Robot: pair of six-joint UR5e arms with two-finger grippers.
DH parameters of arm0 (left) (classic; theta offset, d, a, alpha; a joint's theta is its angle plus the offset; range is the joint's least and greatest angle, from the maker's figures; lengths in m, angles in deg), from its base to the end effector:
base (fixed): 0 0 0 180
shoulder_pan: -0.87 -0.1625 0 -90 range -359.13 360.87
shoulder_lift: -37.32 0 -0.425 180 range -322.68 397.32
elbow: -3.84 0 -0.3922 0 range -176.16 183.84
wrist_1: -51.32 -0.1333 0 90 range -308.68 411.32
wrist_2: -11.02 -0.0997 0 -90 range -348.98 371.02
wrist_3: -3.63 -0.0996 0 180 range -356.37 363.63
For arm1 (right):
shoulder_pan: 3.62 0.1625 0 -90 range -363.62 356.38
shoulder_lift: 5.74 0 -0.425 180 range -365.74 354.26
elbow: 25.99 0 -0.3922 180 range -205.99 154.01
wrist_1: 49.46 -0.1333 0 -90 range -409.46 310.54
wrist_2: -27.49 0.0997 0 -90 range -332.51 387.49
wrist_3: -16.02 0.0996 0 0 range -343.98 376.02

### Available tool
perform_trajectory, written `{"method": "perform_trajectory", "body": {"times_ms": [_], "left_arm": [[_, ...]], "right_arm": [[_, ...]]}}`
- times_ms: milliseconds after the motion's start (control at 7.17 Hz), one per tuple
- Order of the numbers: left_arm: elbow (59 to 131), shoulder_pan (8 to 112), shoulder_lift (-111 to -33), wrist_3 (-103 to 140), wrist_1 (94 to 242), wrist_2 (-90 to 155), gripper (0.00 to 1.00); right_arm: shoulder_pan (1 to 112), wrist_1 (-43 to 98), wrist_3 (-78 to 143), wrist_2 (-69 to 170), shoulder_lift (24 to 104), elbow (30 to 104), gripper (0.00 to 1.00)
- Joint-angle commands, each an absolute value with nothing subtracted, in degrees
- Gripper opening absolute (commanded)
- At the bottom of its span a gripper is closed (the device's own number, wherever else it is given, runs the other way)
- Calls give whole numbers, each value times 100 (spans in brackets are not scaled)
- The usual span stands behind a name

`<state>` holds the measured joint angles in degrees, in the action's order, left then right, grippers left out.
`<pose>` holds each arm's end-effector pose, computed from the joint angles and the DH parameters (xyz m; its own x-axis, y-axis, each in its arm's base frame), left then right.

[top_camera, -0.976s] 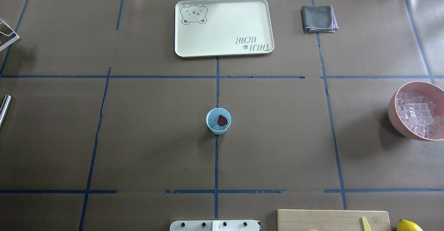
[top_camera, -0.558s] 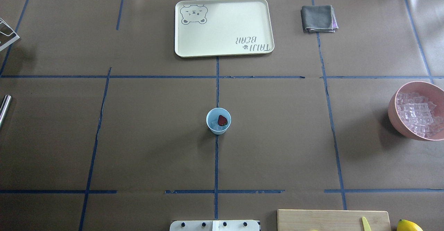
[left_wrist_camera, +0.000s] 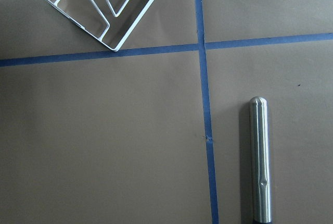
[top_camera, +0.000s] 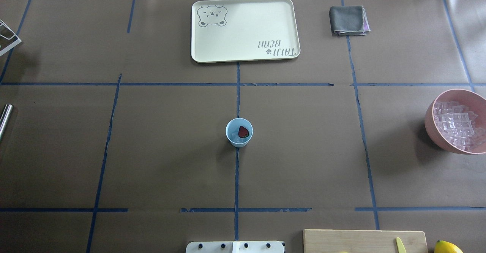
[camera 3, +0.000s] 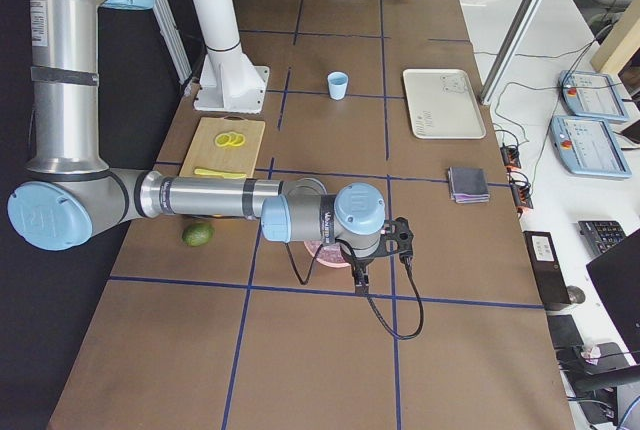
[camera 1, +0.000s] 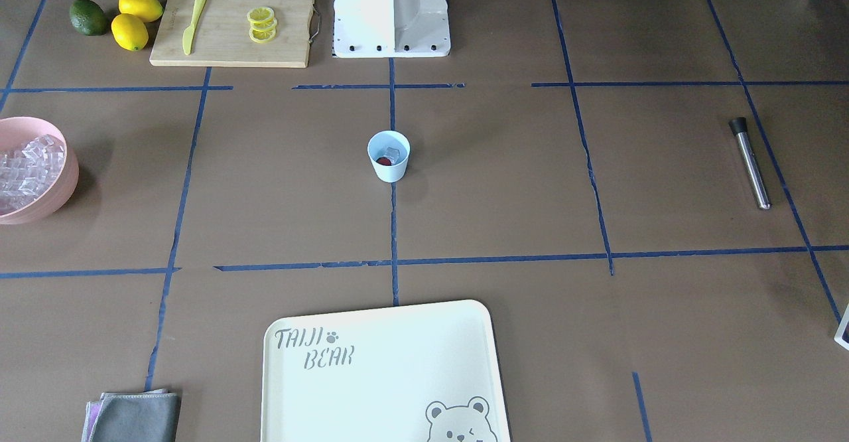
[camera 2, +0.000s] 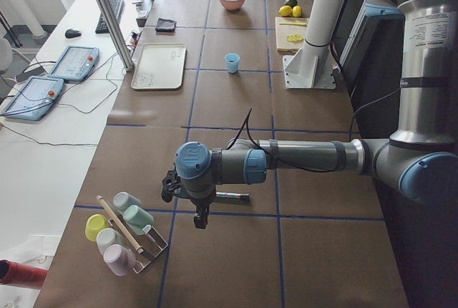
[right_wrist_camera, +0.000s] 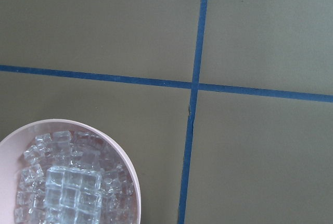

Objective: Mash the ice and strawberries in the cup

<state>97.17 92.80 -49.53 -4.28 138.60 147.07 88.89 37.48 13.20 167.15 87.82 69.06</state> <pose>-0.0772 -0.4630 0.6591 0.6906 0.0827 -0.7185 -0.0620 0.9966 0.0551 0.0779 -0.4672 0.6328 0.6507 -0.0810 0.7550 -0.0117 0.9931 0.1166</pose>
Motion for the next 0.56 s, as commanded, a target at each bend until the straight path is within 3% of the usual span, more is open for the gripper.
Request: {"method": "perform_trajectory", "body": {"times_ms": [0,418], "left_arm": [[9718,9281,-4952,-428,13868,14707,100],[9718,9281,-4952,-428,13868,14698,100]], "right_arm": [[8893,3764,1619,16627,8777,6945,99],[8893,3764,1602,16451,8769,6945,99]]}}
